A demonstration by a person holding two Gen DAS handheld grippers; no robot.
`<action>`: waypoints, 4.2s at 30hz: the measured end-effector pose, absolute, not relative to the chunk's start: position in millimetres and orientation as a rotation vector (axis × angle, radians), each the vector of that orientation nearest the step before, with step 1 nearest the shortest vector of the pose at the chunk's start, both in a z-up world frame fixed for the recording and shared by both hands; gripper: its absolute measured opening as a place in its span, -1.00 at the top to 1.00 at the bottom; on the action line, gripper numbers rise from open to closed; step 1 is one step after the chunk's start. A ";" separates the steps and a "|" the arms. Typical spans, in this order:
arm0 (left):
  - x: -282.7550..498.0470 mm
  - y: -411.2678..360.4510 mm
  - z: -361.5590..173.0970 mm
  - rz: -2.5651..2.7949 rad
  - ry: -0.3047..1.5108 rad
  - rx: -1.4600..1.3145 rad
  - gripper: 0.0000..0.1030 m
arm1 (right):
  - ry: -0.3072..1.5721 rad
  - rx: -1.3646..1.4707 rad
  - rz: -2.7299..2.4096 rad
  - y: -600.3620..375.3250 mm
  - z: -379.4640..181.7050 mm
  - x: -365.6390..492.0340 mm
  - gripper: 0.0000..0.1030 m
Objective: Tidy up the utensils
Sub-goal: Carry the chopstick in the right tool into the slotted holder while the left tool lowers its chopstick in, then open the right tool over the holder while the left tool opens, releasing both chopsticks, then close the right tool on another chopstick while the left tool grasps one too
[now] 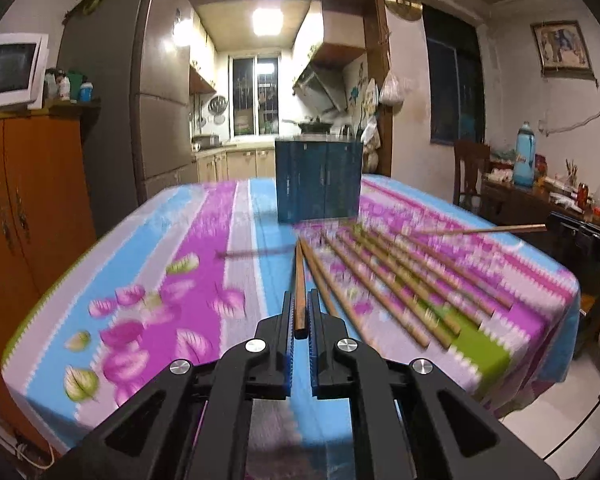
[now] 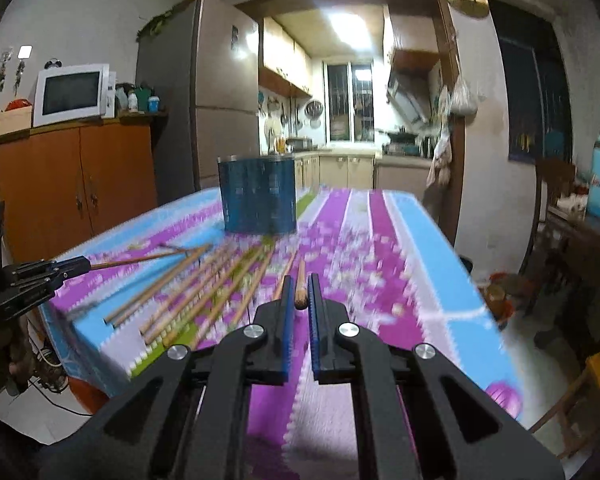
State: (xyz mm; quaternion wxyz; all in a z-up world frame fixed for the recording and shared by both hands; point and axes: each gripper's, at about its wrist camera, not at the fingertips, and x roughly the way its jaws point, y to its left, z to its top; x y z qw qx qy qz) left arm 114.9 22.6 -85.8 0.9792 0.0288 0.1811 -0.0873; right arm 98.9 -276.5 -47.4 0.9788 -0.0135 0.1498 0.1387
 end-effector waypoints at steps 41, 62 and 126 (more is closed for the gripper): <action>302.0 16.2 214.3 -0.243 0.260 0.080 0.86 | 0.256 -0.057 0.387 -260.7 219.8 292.1 0.90; 429.4 -8.4 202.7 -0.270 0.462 0.068 0.86 | 0.437 -0.022 0.440 -207.6 209.1 391.9 0.90; 197.4 49.7 169.9 -0.146 0.127 0.061 -0.65 | 0.212 0.010 0.405 -272.2 182.8 215.6 -0.79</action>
